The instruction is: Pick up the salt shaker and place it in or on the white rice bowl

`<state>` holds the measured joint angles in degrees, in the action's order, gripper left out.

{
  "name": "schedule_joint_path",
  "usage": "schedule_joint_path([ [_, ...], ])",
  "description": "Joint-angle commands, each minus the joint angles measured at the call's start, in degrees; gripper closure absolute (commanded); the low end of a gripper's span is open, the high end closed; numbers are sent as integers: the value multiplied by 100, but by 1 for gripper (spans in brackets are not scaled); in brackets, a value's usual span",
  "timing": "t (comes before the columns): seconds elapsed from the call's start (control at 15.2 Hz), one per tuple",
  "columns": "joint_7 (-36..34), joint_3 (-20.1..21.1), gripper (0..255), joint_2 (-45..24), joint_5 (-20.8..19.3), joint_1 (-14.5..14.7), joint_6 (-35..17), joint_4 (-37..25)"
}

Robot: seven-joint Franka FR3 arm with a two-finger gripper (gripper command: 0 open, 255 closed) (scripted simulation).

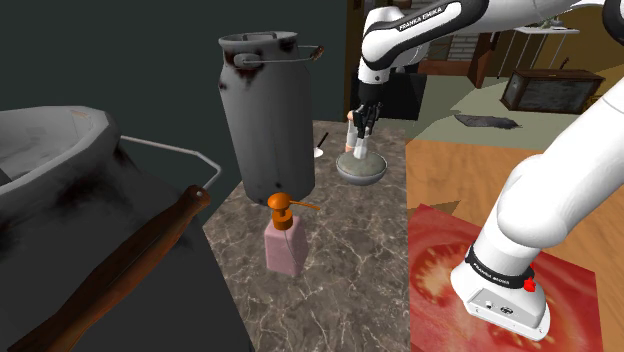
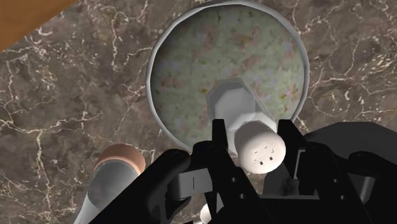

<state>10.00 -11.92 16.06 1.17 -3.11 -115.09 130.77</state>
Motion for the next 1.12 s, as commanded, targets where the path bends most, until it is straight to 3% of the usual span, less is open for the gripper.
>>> schedule_joint_path([
  [0.0,0,0,255,0,0,0,-5,3],
  [0.13,0,0,255,0,0,0,-5,3],
  [0.2,0,0,0,0,0,0,-5,3],
  [0.53,0,0,0,0,0,0,-5,4],
  [0.79,-25,6,0,146,-34,-14,738,-595],
  [1.06,-25,6,0,146,-34,-14,738,-595],
])
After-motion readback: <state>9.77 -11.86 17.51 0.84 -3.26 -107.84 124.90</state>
